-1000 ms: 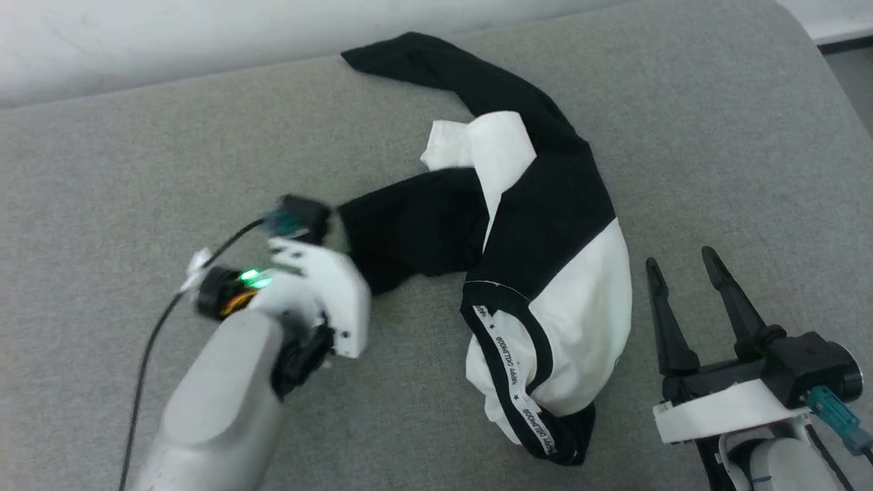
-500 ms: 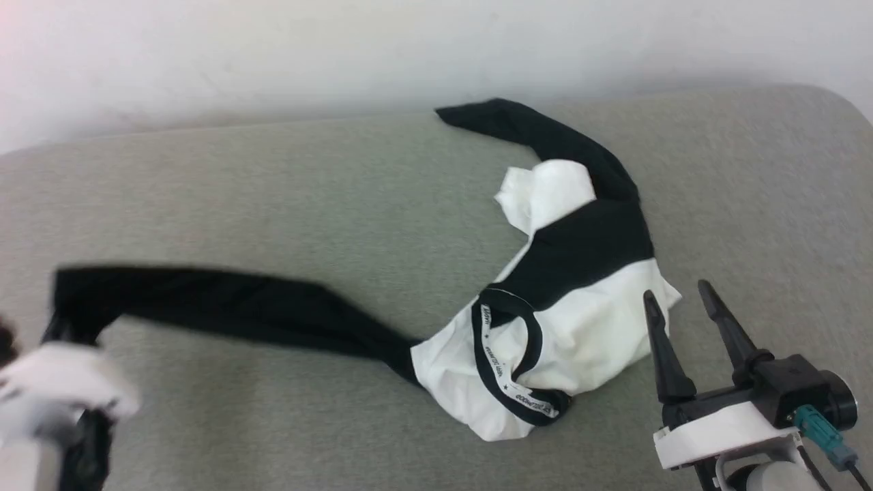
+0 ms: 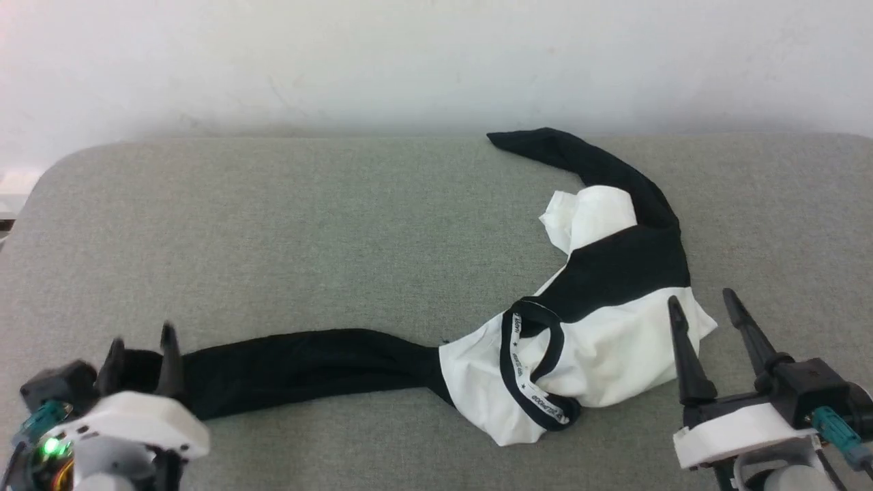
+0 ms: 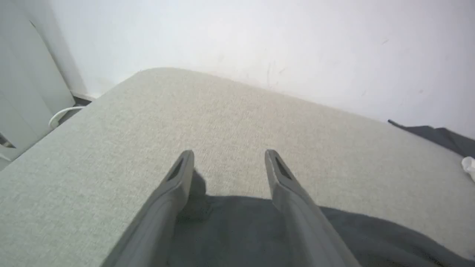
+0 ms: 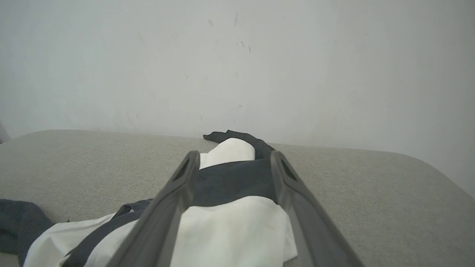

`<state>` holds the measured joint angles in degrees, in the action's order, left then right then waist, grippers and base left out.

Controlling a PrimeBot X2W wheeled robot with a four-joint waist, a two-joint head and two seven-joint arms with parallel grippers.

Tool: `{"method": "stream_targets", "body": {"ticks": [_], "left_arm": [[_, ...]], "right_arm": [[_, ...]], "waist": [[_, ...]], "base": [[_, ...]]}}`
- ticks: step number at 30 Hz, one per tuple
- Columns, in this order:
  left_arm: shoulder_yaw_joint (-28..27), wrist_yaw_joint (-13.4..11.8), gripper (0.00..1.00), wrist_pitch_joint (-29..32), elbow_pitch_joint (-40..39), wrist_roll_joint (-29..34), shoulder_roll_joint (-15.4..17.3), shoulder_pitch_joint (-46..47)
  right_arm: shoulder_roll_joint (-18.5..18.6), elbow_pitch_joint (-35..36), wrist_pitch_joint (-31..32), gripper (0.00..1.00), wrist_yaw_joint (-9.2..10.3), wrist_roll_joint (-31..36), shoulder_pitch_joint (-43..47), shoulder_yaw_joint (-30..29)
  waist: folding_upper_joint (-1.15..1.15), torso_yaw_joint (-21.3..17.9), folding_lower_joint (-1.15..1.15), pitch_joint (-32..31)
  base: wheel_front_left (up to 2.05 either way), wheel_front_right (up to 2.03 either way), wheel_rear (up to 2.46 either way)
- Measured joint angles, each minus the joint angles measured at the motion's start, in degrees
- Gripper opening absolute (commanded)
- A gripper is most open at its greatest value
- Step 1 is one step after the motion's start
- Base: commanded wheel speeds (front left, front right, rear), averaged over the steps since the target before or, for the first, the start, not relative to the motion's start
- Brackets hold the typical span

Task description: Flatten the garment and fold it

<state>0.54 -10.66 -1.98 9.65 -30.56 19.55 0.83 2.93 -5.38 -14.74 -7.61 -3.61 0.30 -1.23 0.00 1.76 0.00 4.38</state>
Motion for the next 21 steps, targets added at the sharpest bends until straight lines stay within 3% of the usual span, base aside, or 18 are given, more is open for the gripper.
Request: {"method": "stream_targets", "body": {"ticks": [3, 6, 16, 21], "left_arm": [[2.93, 3.44, 1.0, -6.73, -1.64, 2.53, -0.48, 1.7], [6.27, 5.23, 1.0, -10.74, -2.68, 6.04, -1.11, 2.02], [13.8, 8.32, 1.0, -12.69, -4.02, 12.03, -7.36, 1.88], [14.63, 9.68, 1.0, -12.7, -3.1, 13.19, -9.54, 2.08]], "right_arm": [[0.05, -1.07, 0.29, 1.0, 0.01, 0.42, -0.16, -1.33], [0.44, -2.12, 6.0, 1.0, 0.01, 1.18, -1.61, -1.33], [13.27, -8.53, 43.91, 1.0, 0.01, -2.35, -16.0, 2.76], [16.59, -14.38, 54.55, 1.0, 0.01, -4.63, -21.6, 4.9]], "waist": [[0.0, 0.97, 0.0, -0.42], [0.0, 2.25, 0.0, -0.6], [0.0, 8.11, 0.0, 1.24], [0.0, 11.54, 0.01, 2.72]], "base": [[0.0, 0.0, 0.0], [0.0, 0.0, 0.0], [0.0, 0.0, 0.0], [0.0, 0.0, 0.0]]}}
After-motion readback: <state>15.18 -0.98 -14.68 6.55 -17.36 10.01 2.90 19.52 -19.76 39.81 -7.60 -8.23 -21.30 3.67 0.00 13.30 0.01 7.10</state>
